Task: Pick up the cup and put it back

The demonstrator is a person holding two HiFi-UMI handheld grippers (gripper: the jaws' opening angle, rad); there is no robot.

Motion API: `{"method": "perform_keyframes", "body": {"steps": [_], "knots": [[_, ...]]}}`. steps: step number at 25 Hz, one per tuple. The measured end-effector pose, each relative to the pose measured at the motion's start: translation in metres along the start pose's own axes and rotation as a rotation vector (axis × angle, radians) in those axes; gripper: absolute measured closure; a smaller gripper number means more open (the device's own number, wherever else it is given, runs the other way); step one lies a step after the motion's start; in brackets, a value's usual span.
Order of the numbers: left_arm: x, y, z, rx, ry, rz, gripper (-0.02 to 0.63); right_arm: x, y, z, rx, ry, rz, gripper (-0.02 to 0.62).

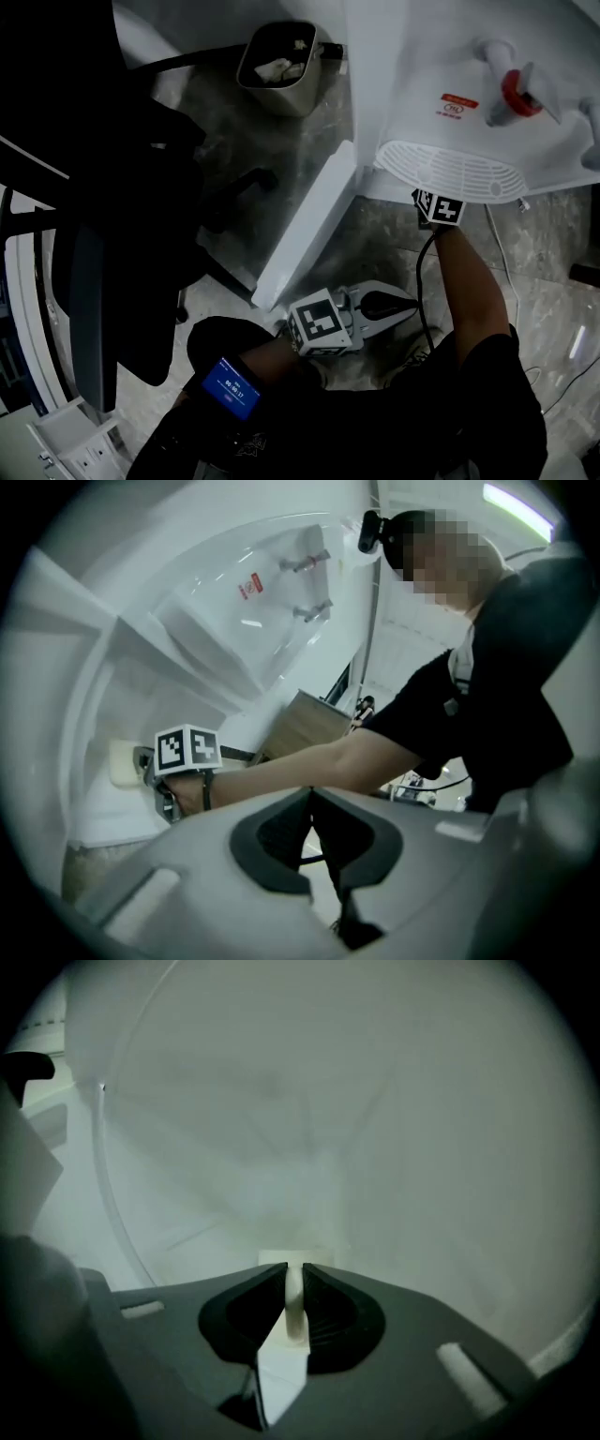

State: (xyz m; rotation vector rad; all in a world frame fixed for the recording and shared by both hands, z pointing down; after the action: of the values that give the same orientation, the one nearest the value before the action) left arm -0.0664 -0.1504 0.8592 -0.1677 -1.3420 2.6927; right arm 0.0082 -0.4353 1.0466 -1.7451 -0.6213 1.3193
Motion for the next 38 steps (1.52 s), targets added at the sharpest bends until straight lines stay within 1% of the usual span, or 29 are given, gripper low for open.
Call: {"method": "perform_keyframes", "body": {"steps": [2, 5, 7, 9, 13, 15, 16, 19, 21, 22, 23, 24, 25, 26, 28, 29, 30, 31, 33, 34, 36, 38], "knots": [[-0.001, -0.005, 0.001, 0.026, -0.017, 0.010, 0.603, 0.003, -0.018, 0.007, -0.005, 0.034, 0.054, 0.540], [-0.006, -0.009, 0.004, 0.007, -0.027, 0.040, 0.603, 0.013, -0.045, 0.006, 0.047, 0.013, 0.100, 0.536], [-0.008, -0.009, 0.007, -0.003, -0.030, 0.045, 0.603, 0.017, -0.061, 0.008, 0.077, 0.003, 0.151, 0.533], [-0.009, -0.007, 0.010, 0.004, -0.029, 0.044, 0.603, 0.017, -0.070, 0.008, 0.063, 0.011, 0.182, 0.525], [-0.011, -0.010, 0.009, -0.005, -0.045, 0.063, 0.603, 0.007, -0.072, 0.003, -0.005, 0.049, 0.212, 0.480], [-0.012, -0.013, 0.008, -0.010, -0.052, 0.078, 0.603, 0.004, -0.072, 0.000, -0.014, 0.056, 0.232, 0.420], [-0.013, -0.014, 0.007, -0.010, -0.051, 0.079, 0.603, 0.007, -0.071, 0.000, -0.022, 0.052, 0.233, 0.410], [-0.011, -0.010, 0.006, -0.035, -0.010, 0.062, 0.603, 0.027, -0.062, 0.006, -0.062, 0.046, 0.193, 0.401], [-0.011, -0.003, -0.004, -0.038, 0.024, 0.047, 0.603, 0.052, -0.055, 0.012, -0.047, 0.042, 0.181, 0.385], [-0.012, 0.002, -0.014, -0.037, 0.037, 0.046, 0.603, 0.069, -0.050, 0.015, -0.025, 0.044, 0.189, 0.399], [-0.012, 0.007, -0.025, -0.049, 0.047, 0.060, 0.603, 0.087, -0.045, 0.020, -0.009, 0.053, 0.202, 0.460], [-0.010, 0.012, -0.035, -0.077, 0.055, 0.086, 0.603, 0.105, -0.039, 0.027, -0.008, 0.071, 0.218, 0.581], [-0.005, 0.018, -0.042, -0.116, 0.071, 0.111, 0.603, 0.122, -0.032, 0.036, -0.021, 0.094, 0.234, 0.588], [0.002, 0.025, -0.046, -0.152, 0.103, 0.119, 0.603, 0.137, -0.024, 0.046, -0.039, 0.118, 0.249, 0.589], [0.022, 0.043, -0.054, -0.191, 0.203, 0.078, 0.603, 0.169, -0.003, 0.066, -0.074, 0.165, 0.283, 0.589], [0.031, 0.049, -0.060, -0.194, 0.251, 0.049, 0.603, 0.188, 0.008, 0.075, -0.087, 0.188, 0.301, 0.589], [0.039, 0.050, -0.069, -0.172, 0.295, 0.024, 0.603, 0.209, 0.020, 0.083, -0.094, 0.213, 0.318, 0.588], [0.048, 0.045, -0.078, -0.117, 0.337, 0.002, 0.603, 0.231, 0.031, 0.091, -0.095, 0.242, 0.333, 0.588], [0.067, 0.034, -0.099, 0.035, 0.403, -0.030, 0.603, 0.274, 0.053, 0.106, -0.079, 0.313, 0.360, 0.588], [0.076, 0.032, -0.114, 0.097, 0.427, -0.037, 0.603, 0.295, 0.067, 0.114, -0.067, 0.352, 0.369, 0.588], [0.092, 0.040, -0.158, 0.180, 0.441, -0.032, 0.603, 0.342, 0.101, 0.128, -0.056, 0.408, 0.379, 0.588], [0.101, 0.066, -0.221, 0.257, 0.405, -0.011, 0.603, 0.398, 0.140, 0.138, -0.065, 0.416, 0.385, 0.588]]}}
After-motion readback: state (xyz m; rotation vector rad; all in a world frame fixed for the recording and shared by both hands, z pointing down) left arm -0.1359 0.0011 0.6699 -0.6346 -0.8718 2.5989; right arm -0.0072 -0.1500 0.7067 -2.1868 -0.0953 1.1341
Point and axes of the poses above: the fingertips, and each gripper's own axes: x backward along the fingers, z to its left, y out of its top, the point moved 4 cm from there along x, backward along the fingers, and after that the axes turned 2 degrees about z, right-handed, at the moved point
